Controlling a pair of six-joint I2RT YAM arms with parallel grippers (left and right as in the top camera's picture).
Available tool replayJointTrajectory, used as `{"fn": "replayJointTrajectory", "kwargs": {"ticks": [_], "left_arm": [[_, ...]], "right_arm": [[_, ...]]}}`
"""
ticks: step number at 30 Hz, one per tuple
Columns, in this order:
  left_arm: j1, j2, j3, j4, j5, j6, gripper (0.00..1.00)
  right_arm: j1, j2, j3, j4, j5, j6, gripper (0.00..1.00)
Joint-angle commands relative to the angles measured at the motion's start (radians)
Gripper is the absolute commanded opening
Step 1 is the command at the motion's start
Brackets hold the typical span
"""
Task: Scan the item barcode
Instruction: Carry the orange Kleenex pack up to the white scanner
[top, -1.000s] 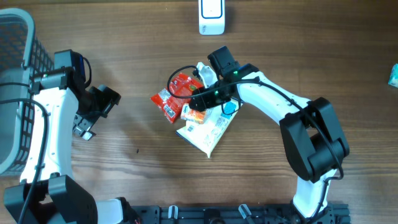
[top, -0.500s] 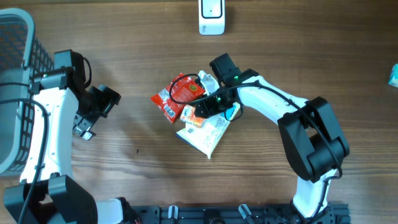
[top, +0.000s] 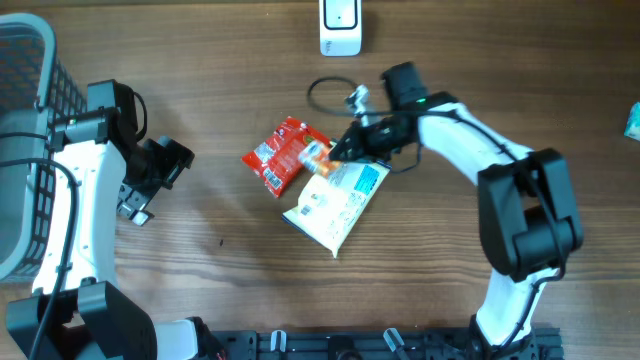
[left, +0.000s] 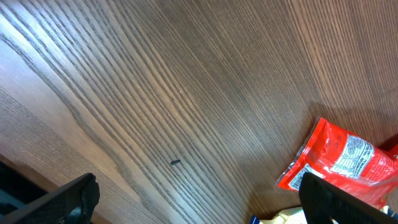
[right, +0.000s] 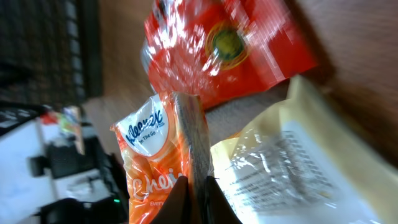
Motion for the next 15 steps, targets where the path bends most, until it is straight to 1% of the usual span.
{"fn": "replayJointTrajectory", "kwargs": {"ticks": [1, 3, 5, 7, 9, 12, 15], "left_arm": [[0.003, 0.0, -0.001, 0.001, 0.008, -0.01, 1.0], [0.003, 0.0, -0.001, 0.0, 0.008, -0.01, 1.0], [0.003, 0.0, -0.001, 0.0, 0.008, -0.01, 1.0], [0.003, 0.0, -0.001, 0.0, 0.008, -0.01, 1.0], [0.003, 0.0, -0.001, 0.0, 0.008, -0.01, 1.0], [0.003, 0.0, -0.001, 0.0, 0.008, -0.01, 1.0], [0.003, 0.0, -0.001, 0.0, 0.008, -0.01, 1.0]], "right_arm": [[-0.113, -0.023, 0.021, 0.045, -0.35, 0.021, 0.04], [-0.175, -0.016, 0.021, 0.117, -0.47, 0.089, 0.04], [-0.248, -0.002, 0.021, 0.242, -0.586, 0.221, 0.04], [-0.304, 0.01, 0.021, 0.356, -0.672, 0.341, 0.04], [-0.351, 0.012, 0.021, 0.455, -0.715, 0.442, 0.04], [-0.374, 0.012, 0.021, 0.506, -0.714, 0.498, 0.04], [-0.367, 0.012, 0.021, 0.504, -0.714, 0.502, 0.04]]}}
